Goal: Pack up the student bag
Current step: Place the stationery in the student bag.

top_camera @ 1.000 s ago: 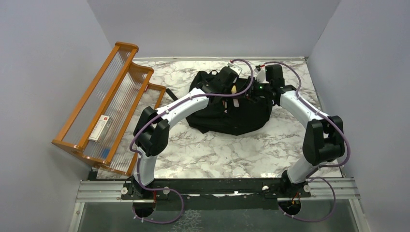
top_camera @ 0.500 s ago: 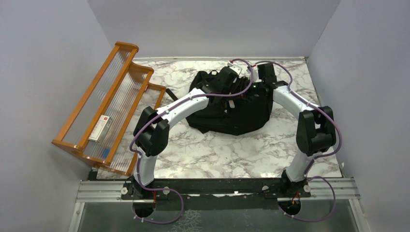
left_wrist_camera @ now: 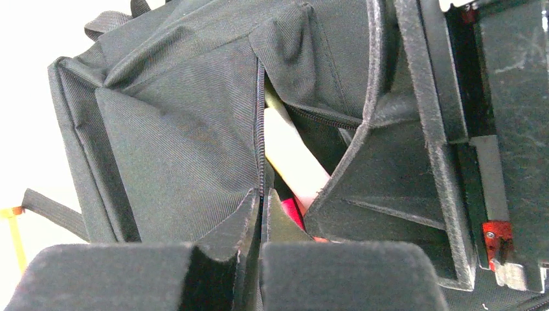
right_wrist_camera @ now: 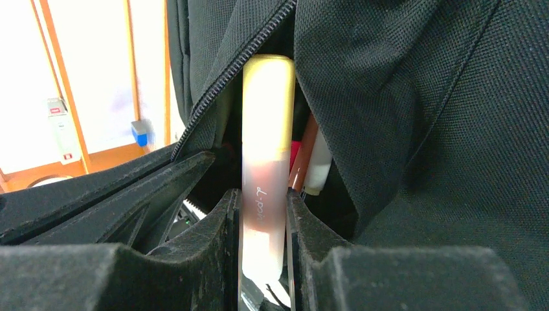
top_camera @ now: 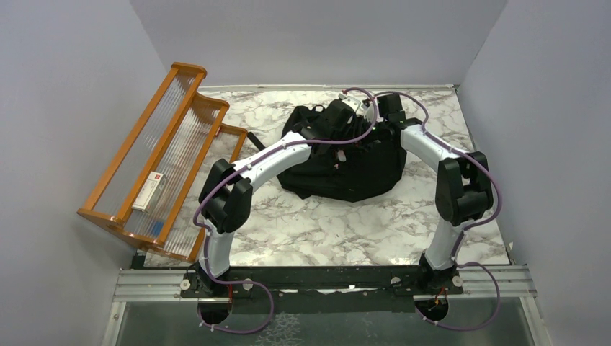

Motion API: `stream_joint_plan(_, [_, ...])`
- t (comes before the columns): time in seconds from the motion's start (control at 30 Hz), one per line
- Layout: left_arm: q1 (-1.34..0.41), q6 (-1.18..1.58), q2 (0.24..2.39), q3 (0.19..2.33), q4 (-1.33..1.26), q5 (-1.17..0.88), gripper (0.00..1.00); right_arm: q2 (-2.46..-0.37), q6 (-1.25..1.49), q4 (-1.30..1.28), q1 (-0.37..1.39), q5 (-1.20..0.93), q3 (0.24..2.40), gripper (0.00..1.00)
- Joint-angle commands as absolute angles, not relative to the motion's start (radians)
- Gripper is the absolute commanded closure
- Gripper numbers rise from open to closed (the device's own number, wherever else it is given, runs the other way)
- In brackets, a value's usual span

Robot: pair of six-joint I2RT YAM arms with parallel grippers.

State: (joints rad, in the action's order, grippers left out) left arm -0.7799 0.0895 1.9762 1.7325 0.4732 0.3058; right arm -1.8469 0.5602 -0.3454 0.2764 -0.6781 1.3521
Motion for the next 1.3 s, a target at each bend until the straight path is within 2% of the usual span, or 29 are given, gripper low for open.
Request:
stream_joint_plan(0.0, [-0.775,0.094,1.916,1.729,0.443,0.298,1.00,-1.867,0.583,-0.310,0.287,-0.692,1.385,0.99])
stream_joint_plan(0.37, [-0.775,0.087,1.907,1.723,0.443,0.300,1.00,-1.913,0.623,-0.201,0.304,-0.622,1.407,0.97])
stream_joint_plan(0.73, [-0.775,0.087,1.912,1.723,0.443,0.296,1.00,-1.897,0.598,-0.191,0.327,-0.592,1.394,0.74])
stream_joint_plan(1.27, [-0.775,0.089,1.910,1.709,0.443,0.291,1.00,-1.811,0.568,-0.217,0.328,-0.545,1.341,0.58])
